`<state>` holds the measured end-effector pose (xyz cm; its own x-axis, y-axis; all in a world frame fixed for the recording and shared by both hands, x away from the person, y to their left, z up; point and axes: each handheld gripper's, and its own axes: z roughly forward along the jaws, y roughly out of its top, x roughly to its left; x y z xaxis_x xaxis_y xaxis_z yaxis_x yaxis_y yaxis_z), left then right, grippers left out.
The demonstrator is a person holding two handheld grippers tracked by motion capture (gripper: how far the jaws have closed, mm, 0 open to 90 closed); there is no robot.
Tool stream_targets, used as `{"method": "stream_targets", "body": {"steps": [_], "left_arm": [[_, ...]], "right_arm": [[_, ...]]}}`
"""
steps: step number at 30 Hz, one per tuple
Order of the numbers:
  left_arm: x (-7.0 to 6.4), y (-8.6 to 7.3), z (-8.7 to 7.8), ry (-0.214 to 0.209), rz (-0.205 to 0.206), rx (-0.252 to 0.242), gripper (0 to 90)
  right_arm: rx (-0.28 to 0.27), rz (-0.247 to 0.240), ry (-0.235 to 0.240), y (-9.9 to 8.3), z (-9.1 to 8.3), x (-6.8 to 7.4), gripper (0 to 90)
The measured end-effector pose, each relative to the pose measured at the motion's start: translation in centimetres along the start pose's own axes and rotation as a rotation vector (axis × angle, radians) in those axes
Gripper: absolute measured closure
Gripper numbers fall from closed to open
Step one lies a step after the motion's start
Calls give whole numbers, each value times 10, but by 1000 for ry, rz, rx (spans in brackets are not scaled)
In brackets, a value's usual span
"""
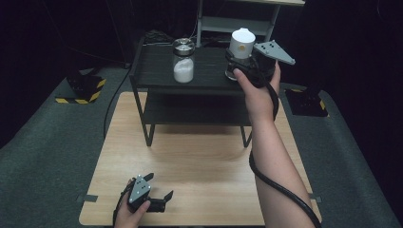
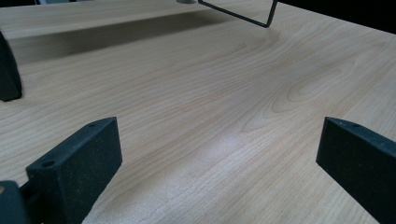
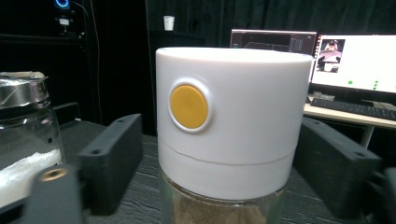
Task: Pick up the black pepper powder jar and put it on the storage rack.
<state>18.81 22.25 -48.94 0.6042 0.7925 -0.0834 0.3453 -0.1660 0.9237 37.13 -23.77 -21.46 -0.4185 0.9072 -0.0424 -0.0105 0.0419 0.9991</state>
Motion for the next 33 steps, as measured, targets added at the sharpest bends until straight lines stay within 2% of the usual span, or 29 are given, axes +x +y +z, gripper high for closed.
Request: {"method": "stream_targets", "body": {"steps": [5,9,19,26,33], "left_arm": [[-1,0,0,-1,3,-1,4],[0,0,0,-3,5,0,4],[0,0,0,-4,2,3,4],[0,0,0,0,-1,1,4],[-2,-1,0,5,-1,-3,4]], "right_arm": [[-6,8,4,-1,-3,-1,39],[-15,2,9,-3,-6,-1,0],[-35,3,50,-9,-20,-5,0],[-55,19,78,-20,-37,-15,0],[-76,4,100,-32,-56,-19,0]]}}
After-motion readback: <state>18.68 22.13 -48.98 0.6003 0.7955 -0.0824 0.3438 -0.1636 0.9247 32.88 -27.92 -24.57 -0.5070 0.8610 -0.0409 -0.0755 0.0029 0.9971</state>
